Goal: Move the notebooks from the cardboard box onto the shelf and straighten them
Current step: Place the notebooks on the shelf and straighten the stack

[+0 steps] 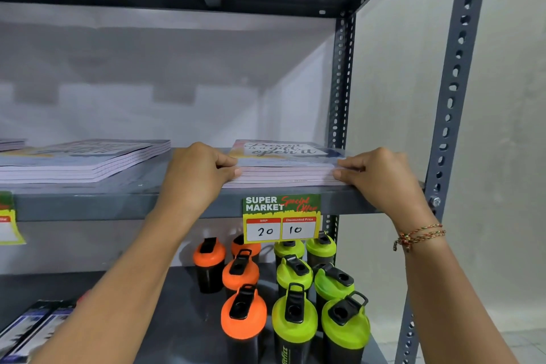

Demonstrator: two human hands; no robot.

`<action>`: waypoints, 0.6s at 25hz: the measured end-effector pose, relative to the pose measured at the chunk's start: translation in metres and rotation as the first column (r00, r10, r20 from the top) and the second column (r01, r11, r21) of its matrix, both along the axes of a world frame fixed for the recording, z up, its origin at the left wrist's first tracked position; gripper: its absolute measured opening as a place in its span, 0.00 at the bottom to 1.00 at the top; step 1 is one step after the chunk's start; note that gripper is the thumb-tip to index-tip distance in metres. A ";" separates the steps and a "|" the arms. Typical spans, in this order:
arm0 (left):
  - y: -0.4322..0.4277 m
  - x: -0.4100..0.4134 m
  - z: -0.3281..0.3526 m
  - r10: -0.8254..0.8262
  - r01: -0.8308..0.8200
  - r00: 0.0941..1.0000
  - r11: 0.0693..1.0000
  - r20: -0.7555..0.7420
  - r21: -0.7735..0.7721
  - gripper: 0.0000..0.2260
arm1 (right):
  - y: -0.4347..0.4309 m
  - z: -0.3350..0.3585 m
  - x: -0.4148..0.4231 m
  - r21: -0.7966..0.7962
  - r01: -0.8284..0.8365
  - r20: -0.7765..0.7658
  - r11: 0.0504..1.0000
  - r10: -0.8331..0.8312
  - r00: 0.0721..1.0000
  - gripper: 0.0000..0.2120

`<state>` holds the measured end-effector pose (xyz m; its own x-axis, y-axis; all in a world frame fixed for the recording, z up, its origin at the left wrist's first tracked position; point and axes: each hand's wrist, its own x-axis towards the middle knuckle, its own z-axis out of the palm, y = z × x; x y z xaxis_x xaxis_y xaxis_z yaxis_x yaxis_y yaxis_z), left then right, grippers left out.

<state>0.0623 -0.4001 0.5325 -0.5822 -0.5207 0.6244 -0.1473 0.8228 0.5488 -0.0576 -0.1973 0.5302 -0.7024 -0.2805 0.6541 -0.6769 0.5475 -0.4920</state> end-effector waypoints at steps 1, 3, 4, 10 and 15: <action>0.000 0.001 -0.001 0.003 -0.003 1.000 1.000 -0.003 0.004 0.13 | 0.000 0.000 0.000 -0.005 -0.004 -0.002 1.000 0.004 1.000 0.14; 0.002 0.003 -0.001 0.012 -0.011 1.000 1.000 -0.006 0.004 0.12 | 0.002 -0.001 -0.001 -0.024 -0.012 0.005 1.000 0.012 1.000 0.14; 0.002 0.004 0.000 0.017 -0.017 1.000 1.000 -0.003 0.002 0.12 | 0.002 -0.001 -0.001 -0.031 -0.015 0.009 0.999 0.015 1.000 0.14; 0.000 0.004 -0.001 0.006 -0.006 1.000 1.000 -0.013 0.022 0.12 | -0.001 -0.003 -0.002 -0.029 0.001 0.002 1.000 -0.001 1.000 0.15; 0.000 0.004 -0.002 0.005 -0.004 1.000 1.000 -0.009 0.009 0.14 | -0.002 -0.002 0.000 0.011 0.012 -0.021 1.000 -0.012 1.000 0.14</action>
